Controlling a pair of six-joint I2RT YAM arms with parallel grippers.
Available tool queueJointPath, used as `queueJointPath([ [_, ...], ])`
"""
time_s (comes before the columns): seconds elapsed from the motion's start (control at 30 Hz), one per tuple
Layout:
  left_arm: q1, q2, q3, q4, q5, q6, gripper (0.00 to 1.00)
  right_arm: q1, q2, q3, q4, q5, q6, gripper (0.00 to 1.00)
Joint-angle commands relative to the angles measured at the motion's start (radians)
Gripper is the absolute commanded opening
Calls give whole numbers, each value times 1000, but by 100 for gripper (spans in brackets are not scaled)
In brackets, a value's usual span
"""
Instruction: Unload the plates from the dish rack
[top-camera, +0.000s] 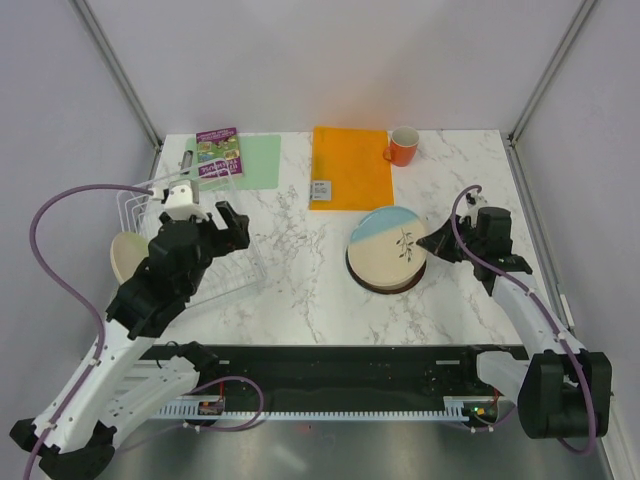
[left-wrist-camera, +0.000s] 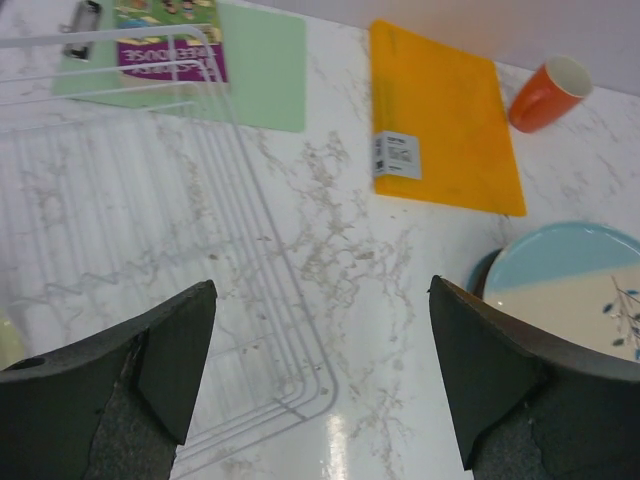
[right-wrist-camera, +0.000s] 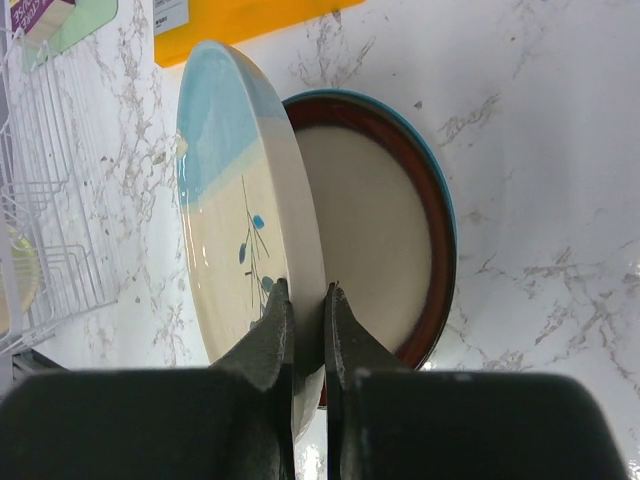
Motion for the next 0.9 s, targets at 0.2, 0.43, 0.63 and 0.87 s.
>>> queueJointPath([
  [0.2, -1, 16, 52, -220, -302, 104, 94, -50, 20, -16, 171, -154, 65, 0],
  [0.43, -1, -10, 48, -218, -299, 99, 97, -52, 45, -91, 225, -186, 80, 0],
  [0.63, -1, -19, 52, -244, -329, 96, 97, -53, 77, -116, 239, -211, 93, 6],
  [0.87, 0, -28, 60, -263, -343, 91, 99, -53, 97, -136, 217, -205, 65, 59],
])
